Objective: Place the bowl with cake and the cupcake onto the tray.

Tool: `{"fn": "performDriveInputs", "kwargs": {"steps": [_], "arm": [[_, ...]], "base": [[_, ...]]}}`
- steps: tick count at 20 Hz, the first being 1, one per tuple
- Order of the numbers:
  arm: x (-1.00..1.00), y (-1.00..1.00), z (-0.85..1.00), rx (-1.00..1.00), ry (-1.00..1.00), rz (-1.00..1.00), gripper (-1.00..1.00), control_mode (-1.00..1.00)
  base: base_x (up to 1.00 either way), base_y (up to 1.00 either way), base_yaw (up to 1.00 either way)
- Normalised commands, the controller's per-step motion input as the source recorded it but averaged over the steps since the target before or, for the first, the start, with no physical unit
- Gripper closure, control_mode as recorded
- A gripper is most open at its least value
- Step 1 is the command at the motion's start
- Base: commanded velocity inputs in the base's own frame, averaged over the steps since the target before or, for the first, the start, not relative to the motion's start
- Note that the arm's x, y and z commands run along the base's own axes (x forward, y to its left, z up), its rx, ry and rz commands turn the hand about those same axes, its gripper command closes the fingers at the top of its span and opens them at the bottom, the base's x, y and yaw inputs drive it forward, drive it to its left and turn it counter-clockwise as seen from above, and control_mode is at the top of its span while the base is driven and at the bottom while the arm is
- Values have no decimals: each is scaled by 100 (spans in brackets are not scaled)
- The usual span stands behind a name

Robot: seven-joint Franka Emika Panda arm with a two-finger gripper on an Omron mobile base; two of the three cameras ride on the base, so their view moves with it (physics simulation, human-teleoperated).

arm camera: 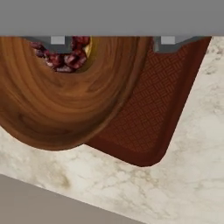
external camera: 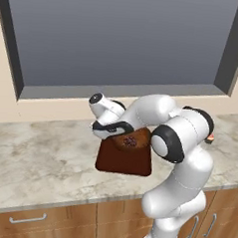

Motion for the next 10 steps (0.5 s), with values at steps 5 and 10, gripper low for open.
{"fn": "performDriveInputs", "kwargs": {"steps": [5,10], "arm": [[14,2,12,6,-4,-6,-100,-100],[14,0,31,17,-1,-17,-100,-100]], "base": [[0,0,0],[0,0,0]]}}
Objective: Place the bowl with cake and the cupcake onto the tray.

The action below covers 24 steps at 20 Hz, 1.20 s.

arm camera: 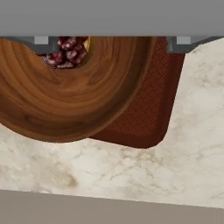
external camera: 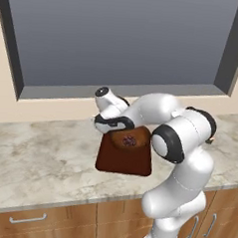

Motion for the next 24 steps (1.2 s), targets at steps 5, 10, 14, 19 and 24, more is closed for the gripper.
{"fn": "performDriveInputs", "kwargs": {"steps": [5,10,14,19,24], "arm": [[-19,-63,41,2,12,-2,-100,-100],[-15,-71,65,5,9,-2,-100,-100],[-10,-94,-6,3,8,-8,-100,-100],[1,-100,-9,0,8,-8,-100,-100],[1,-99,8,5,-2,-10,-100,-100]], "base": [[0,0,0],[0,0,0],[0,0,0],[0,0,0],[0,0,0]]}}
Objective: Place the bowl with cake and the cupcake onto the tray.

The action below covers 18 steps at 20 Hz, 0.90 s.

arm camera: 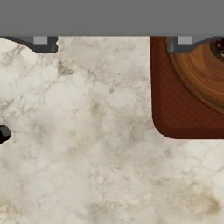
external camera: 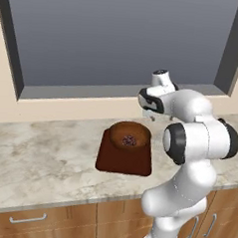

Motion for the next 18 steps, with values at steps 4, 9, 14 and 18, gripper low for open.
{"fn": "performDriveInputs", "kwargs": {"steps": [4,9,14,18], "arm": [[6,-89,11,13,-1,-2,-100,-100],[7,-99,-11,14,6,-7,-100,-100],[-7,-100,-14,8,4,-12,-100,-100],[-9,-100,-27,3,5,-9,-100,-100]], "base": [[0,0,0],[0,0,0],[0,0,0],[0,0,0]]}}
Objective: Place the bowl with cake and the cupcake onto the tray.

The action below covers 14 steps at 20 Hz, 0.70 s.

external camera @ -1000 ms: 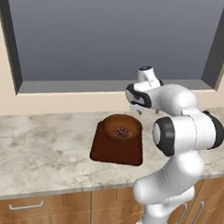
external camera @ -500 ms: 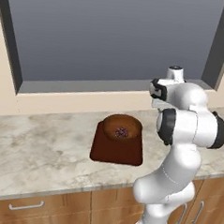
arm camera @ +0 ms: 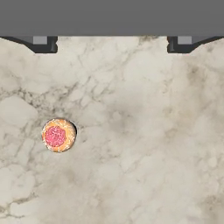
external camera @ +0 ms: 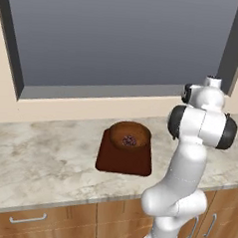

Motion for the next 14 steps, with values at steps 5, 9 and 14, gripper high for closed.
{"fn": "performDriveInputs", "kwargs": {"steps": [5,9,14], "arm": [[7,-96,-32,6,4,-5,-100,-100],[23,-48,-15,4,0,0,-100,-100],[36,-19,-33,1,0,0,-100,-100]], "base": [[0,0,0],[0,0,0],[0,0,0]]}}
